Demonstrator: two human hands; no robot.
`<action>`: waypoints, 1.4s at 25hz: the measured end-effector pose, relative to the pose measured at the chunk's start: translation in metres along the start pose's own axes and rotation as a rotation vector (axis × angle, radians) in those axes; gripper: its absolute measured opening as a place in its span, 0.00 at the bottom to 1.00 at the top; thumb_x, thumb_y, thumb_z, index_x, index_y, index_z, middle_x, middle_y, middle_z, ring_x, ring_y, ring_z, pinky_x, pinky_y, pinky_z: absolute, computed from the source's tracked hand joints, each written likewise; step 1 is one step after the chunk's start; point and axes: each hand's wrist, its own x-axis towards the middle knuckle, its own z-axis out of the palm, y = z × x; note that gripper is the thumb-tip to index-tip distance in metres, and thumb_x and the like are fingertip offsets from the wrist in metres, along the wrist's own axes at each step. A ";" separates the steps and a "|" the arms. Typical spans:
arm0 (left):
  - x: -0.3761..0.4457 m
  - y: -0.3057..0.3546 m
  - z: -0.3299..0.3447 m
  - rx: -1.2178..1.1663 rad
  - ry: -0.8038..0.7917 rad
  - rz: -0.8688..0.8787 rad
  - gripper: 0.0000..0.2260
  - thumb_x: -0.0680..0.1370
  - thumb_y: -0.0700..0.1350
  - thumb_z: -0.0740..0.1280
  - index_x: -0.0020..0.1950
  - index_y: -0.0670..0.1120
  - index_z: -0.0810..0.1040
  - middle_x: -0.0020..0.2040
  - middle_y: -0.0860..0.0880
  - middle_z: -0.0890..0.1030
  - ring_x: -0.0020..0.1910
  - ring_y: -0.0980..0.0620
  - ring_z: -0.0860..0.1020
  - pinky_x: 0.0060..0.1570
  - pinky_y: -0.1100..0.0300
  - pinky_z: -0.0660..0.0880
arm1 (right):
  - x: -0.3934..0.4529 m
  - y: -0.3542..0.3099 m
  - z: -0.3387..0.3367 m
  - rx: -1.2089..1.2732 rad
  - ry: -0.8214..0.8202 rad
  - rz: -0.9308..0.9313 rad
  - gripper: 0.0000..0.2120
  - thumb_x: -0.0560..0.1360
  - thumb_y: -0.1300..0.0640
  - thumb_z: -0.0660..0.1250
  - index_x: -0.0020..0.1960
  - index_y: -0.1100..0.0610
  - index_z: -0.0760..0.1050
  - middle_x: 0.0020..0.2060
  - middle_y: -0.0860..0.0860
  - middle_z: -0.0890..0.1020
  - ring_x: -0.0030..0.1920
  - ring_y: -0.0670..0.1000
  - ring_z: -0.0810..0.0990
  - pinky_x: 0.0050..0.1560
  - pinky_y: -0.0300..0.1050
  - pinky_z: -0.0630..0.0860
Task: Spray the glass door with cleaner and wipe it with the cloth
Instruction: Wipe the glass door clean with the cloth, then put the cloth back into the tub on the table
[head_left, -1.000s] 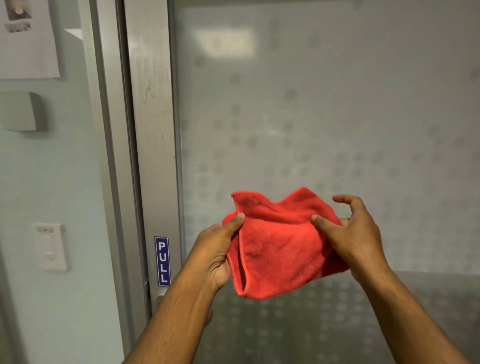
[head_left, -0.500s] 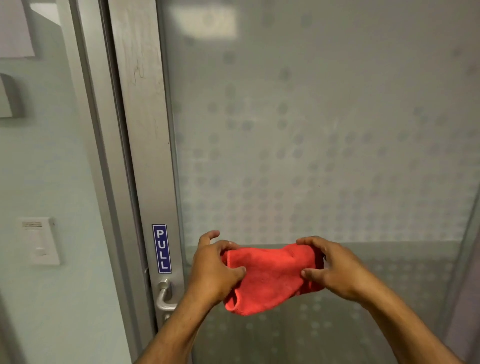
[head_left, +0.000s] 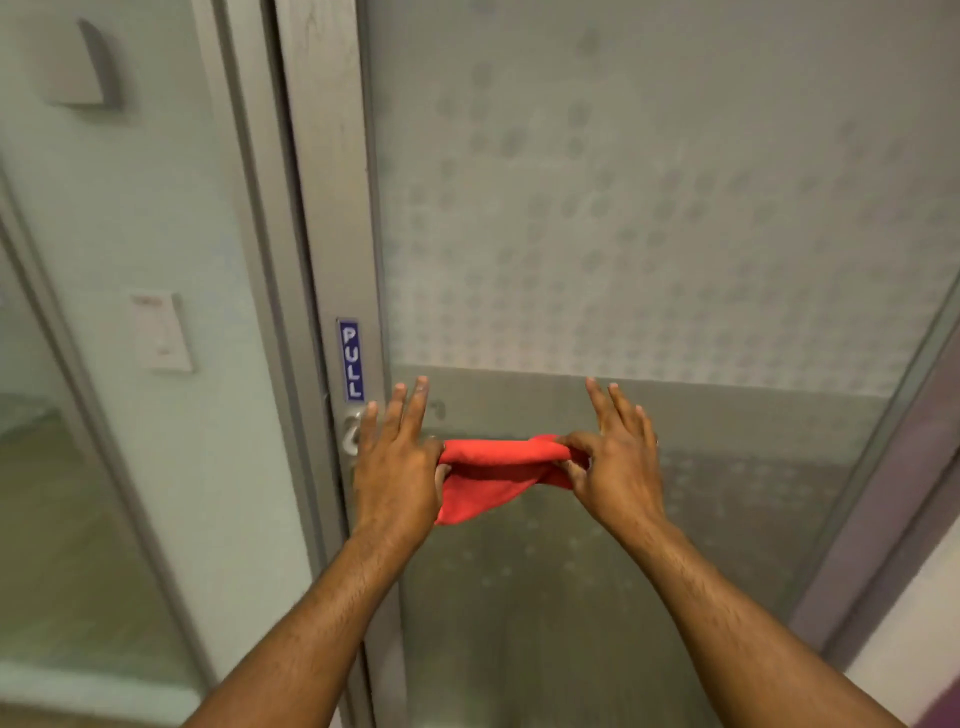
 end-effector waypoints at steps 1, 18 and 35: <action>-0.015 -0.001 -0.001 0.013 0.004 -0.006 0.13 0.63 0.51 0.81 0.46 0.51 0.87 0.77 0.41 0.65 0.76 0.39 0.63 0.74 0.43 0.51 | -0.011 -0.003 0.004 -0.007 -0.001 -0.040 0.09 0.65 0.51 0.78 0.45 0.46 0.85 0.75 0.57 0.64 0.76 0.61 0.61 0.73 0.60 0.56; -0.394 -0.107 -0.141 0.350 -0.181 -0.581 0.08 0.66 0.49 0.77 0.41 0.48 0.82 0.81 0.42 0.55 0.79 0.42 0.53 0.76 0.44 0.50 | -0.209 -0.252 0.064 0.357 -0.413 -0.637 0.09 0.69 0.51 0.75 0.49 0.49 0.84 0.78 0.56 0.58 0.78 0.59 0.52 0.75 0.64 0.46; -0.787 -0.245 -0.422 0.621 -0.165 -1.147 0.07 0.68 0.50 0.73 0.39 0.48 0.80 0.79 0.40 0.59 0.79 0.40 0.58 0.75 0.43 0.55 | -0.496 -0.683 0.016 0.634 -0.603 -1.180 0.06 0.68 0.53 0.74 0.44 0.51 0.84 0.75 0.55 0.66 0.77 0.57 0.56 0.75 0.62 0.44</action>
